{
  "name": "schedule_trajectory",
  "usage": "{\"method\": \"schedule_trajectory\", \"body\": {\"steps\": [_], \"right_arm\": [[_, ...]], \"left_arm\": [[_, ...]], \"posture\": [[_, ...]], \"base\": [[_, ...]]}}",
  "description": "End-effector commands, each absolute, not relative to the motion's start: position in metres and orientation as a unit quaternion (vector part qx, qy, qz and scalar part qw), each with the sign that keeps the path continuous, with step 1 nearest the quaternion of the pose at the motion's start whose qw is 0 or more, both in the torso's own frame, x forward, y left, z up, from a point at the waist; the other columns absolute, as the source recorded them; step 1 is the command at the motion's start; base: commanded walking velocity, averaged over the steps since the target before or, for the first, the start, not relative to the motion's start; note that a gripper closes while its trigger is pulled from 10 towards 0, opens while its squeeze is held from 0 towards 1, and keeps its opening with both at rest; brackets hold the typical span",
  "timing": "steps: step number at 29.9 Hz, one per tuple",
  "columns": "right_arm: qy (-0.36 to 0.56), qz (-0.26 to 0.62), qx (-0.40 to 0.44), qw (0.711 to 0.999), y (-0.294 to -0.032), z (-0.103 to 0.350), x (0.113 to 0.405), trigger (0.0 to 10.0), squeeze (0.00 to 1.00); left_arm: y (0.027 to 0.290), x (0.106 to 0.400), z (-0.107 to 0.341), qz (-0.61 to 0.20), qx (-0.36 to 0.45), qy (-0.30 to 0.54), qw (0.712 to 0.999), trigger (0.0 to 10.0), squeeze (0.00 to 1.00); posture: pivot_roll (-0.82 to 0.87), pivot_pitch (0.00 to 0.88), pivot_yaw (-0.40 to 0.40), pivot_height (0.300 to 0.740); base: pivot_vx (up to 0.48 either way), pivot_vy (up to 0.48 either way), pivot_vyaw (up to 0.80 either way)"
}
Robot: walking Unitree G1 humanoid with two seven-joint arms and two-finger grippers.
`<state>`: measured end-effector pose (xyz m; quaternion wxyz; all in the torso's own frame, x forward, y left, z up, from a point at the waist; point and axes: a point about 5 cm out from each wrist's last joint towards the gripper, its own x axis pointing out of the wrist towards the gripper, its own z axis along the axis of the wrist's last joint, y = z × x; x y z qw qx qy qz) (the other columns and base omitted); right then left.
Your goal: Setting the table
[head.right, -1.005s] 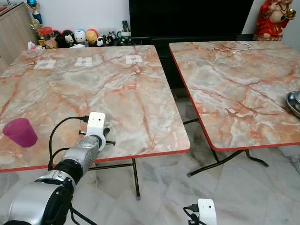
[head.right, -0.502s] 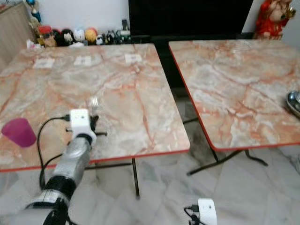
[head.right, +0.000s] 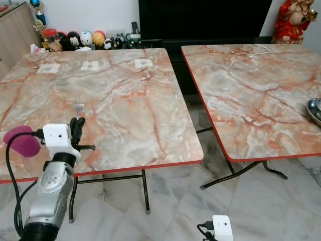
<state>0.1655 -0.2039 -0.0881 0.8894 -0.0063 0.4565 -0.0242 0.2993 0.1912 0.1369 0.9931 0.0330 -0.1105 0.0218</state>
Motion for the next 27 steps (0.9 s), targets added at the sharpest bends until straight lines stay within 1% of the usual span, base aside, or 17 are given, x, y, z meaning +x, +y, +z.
{"method": "schedule_trajectory", "body": {"steps": [1, 7, 13, 27], "right_arm": [[0.46, -0.022, -0.014, 0.888, -0.2051, -0.0884, 0.1646, 10.0, 0.0], [0.459, -0.011, -0.027, 0.888, -0.2047, -0.0882, 0.1651, 10.0, 0.0], [0.463, -0.004, -0.034, 0.886, -0.2042, -0.0885, 0.1647, 10.0, 0.0], [0.46, -0.009, -0.026, 0.888, -0.205, -0.0878, 0.1659, 10.0, 0.0]], "left_arm": [[0.1833, 0.2999, 0.1456, 0.006, 0.043, -0.119, 0.992, 10.0, 0.0], [0.1795, 0.3004, 0.148, 0.004, 0.037, -0.116, 0.993, 10.0, 0.0], [0.1806, 0.2988, 0.1475, 0.006, 0.037, -0.112, 0.993, 10.0, 0.0], [0.1781, 0.2992, 0.1476, 0.007, 0.035, -0.105, 0.994, 10.0, 0.0]], "posture": [[0.08, 0.0, -0.029, 0.74], [0.07, 0.0, -0.027, 0.74], [0.07, 0.0, -0.026, 0.74], [0.07, 0.0, -0.035, 0.74]], "base": [[0.0, -0.472, 0.0], [0.0, -0.472, 0.0], [0.0, -0.472, 0.73], [0.0, -0.472, 0.0]]}}
